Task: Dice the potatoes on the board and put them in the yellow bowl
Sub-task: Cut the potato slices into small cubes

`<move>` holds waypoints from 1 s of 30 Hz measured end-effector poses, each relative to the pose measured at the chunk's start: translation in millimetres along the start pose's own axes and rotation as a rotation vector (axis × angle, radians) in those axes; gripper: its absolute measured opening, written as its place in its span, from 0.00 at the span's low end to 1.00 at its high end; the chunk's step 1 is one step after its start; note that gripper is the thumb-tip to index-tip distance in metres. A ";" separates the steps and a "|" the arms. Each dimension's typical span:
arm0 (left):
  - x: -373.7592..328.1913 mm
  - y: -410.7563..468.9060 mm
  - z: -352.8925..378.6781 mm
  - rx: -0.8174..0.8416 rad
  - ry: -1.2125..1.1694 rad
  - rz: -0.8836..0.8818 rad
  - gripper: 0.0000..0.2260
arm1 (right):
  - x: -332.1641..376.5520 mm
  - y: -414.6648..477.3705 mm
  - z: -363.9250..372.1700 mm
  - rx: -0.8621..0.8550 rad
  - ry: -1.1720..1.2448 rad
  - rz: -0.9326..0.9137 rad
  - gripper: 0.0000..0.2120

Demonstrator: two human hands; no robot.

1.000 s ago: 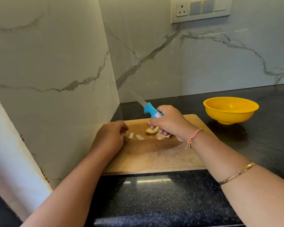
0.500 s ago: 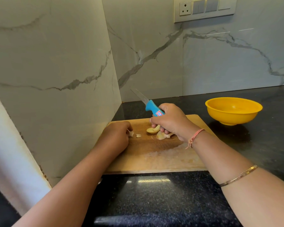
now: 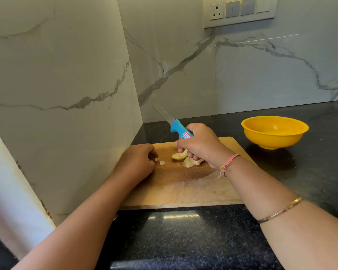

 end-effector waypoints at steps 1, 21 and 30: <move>3.3 2.1 -0.2 0.010 -0.017 -0.012 0.11 | 0.2 -0.2 0.0 0.000 -0.001 -0.002 0.18; -8.7 2.6 1.3 -0.029 0.114 0.022 0.08 | 1.7 1.2 -15.9 -0.068 0.019 0.001 0.19; -4.9 2.8 -14.4 -0.224 0.105 -0.029 0.09 | -6.1 2.2 -41.7 -0.167 0.049 0.023 0.13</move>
Point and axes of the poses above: each hand's wrist, its own y-axis towards the middle knuckle, its own z-axis out of the palm, x = y × z, the point moved 7 cm from there along y, towards the middle knuckle, and after that the axes turned 12 degrees about -z, right-handed, at the moved point
